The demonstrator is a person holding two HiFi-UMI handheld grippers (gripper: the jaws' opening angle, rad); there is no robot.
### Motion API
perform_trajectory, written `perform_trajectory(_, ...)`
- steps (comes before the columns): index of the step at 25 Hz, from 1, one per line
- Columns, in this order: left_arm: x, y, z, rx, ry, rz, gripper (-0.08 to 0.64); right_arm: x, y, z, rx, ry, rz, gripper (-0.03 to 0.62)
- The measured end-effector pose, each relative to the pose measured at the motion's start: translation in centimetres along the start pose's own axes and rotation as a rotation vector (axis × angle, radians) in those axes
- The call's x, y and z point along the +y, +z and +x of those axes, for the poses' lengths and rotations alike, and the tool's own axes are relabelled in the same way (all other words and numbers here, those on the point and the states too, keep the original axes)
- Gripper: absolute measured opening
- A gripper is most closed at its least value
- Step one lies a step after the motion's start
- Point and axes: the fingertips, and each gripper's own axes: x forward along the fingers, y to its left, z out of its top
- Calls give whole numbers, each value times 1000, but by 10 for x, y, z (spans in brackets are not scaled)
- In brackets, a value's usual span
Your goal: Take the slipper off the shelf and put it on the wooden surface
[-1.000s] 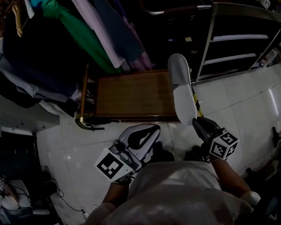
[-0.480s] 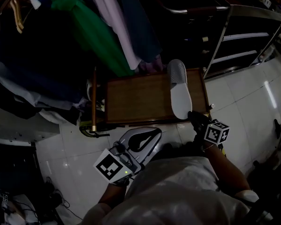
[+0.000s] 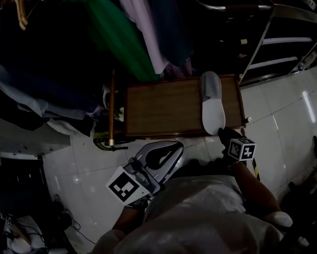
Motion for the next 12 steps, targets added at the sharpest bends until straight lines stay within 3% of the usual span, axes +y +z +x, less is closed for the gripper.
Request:
perform_trajectory(4,-12,-12,11,95,-14,90,-5,-25,3,-9,50,-81,-76,165)
perform_trajectory(7,-31,-24,17,203,-25,64,-5,-35,22,-70,20,-125,-46,233)
perform_trajectory(9,-40,-3,25,171,-5,43,-5,-22,61,-138,-36,-148,-99,241)
perform_trajectory(12,-49,51,23,33,70,106,-5,24,136,-217,-186,-104,-228,241)
